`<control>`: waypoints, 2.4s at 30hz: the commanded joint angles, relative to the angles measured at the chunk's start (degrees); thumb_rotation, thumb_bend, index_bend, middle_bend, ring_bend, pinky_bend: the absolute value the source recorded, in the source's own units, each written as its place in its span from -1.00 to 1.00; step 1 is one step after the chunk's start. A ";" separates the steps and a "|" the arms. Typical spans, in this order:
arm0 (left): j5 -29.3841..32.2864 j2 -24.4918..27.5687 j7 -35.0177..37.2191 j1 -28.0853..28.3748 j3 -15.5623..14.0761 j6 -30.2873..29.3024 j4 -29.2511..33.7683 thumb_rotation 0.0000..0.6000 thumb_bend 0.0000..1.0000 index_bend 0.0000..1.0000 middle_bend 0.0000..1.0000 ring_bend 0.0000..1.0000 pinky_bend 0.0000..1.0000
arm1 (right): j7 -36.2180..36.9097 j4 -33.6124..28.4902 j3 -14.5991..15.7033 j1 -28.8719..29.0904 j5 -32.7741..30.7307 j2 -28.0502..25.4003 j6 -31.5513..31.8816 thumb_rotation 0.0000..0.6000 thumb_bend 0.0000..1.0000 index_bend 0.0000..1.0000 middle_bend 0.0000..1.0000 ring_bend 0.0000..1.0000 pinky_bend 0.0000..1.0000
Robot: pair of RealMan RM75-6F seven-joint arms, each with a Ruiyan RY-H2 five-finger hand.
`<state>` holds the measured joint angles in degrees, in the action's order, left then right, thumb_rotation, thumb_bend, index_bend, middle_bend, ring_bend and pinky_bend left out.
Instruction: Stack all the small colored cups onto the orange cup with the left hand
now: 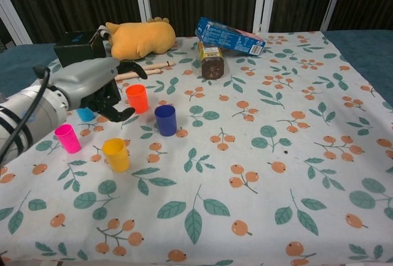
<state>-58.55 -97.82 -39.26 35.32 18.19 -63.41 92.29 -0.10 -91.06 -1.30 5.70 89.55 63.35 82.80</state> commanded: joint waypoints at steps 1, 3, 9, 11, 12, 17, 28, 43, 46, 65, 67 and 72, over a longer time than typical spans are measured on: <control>1.50 -1.00 -1.30 1.38 -0.62 0.36 -0.55 1.00 -0.25 -0.56 1.00 1.00 1.00 | 0.04 0.01 0.08 0.03 0.12 0.00 -0.02 1.00 -0.77 -1.00 -1.00 -1.00 -1.00; 2.18 -1.28 -2.02 1.92 -1.17 0.33 -0.51 1.00 -0.26 -0.56 1.00 1.00 1.00 | 0.07 0.03 0.14 0.00 0.26 -0.01 0.06 1.00 -0.77 -1.00 -1.00 -1.00 -1.00; 4.03 -3.14 -3.81 3.63 -2.39 -0.48 -1.75 1.00 -0.27 -0.57 1.00 1.00 1.00 | 0.50 -0.14 0.37 -0.06 0.51 -0.31 0.09 1.00 -0.76 -1.00 -1.00 -1.00 -1.00; 4.74 -4.21 -4.04 4.39 -2.29 -0.66 -3.29 1.00 -0.27 -0.57 1.00 1.00 1.00 | 0.69 -0.15 0.51 -0.08 0.79 -0.44 0.17 1.00 -0.76 -1.00 -1.00 -1.00 -1.00; 5.13 -4.62 -4.16 4.72 -2.23 -0.66 -3.90 1.00 -0.27 -0.57 1.00 1.00 1.00 | 0.80 -0.14 0.56 -0.11 0.89 -0.49 0.24 1.00 -0.76 -1.00 -1.00 -1.00 -1.00; 5.00 -6.06 -2.41 5.76 -2.22 -0.81 -6.30 1.00 -0.27 -0.54 1.00 1.00 1.00 | 1.70 0.03 0.51 -0.27 0.88 -0.82 0.60 1.00 -0.76 -1.00 -1.00 -1.00 -1.00; 6.76 -7.73 -0.25 7.78 -2.03 0.70 -9.45 1.00 -0.27 -0.51 1.00 1.00 1.00 | 2.37 0.11 0.50 -0.38 0.84 -1.12 0.79 1.00 -0.76 -1.00 -1.00 -1.00 -1.00; 7.27 -9.29 3.20 9.36 -1.46 0.93 -13.44 1.00 -0.28 -0.12 1.00 1.00 1.00 | 2.43 -0.30 0.47 -0.45 0.79 -1.49 0.89 1.00 -0.77 -1.00 -1.00 -1.00 -1.00; 6.85 -9.19 4.18 9.40 -1.42 0.83 -13.53 1.00 -0.28 -0.06 1.00 1.00 1.00 | 2.44 -0.22 0.44 -0.49 0.77 -1.45 0.97 1.00 -0.77 -1.00 -1.00 -1.00 -1.00; 9.26 0.32 5.80 9.52 5.36 -3.13 -9.50 1.00 -0.27 0.01 1.00 1.00 1.00 | 2.80 -0.49 0.73 -0.62 1.04 -1.90 0.89 1.00 -0.76 -1.00 -1.00 -1.00 -1.00; 9.91 -0.28 6.06 9.64 4.65 -2.59 -11.08 1.00 -0.27 0.01 1.00 1.00 1.00 | 2.57 -1.01 0.63 -0.52 1.19 -2.15 0.97 1.00 -0.77 -1.00 -1.00 -1.00 -1.00; 10.65 -1.95 6.93 10.03 3.14 -1.19 -15.00 1.00 -0.27 0.01 1.00 1.00 1.00 | 2.66 -1.53 0.38 -0.50 0.53 -2.64 0.75 1.00 -0.76 -1.00 -1.00 -1.00 -1.00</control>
<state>-48.33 -99.14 -32.74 45.15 21.90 -65.23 78.26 2.55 -92.58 -0.88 5.18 90.11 60.73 83.58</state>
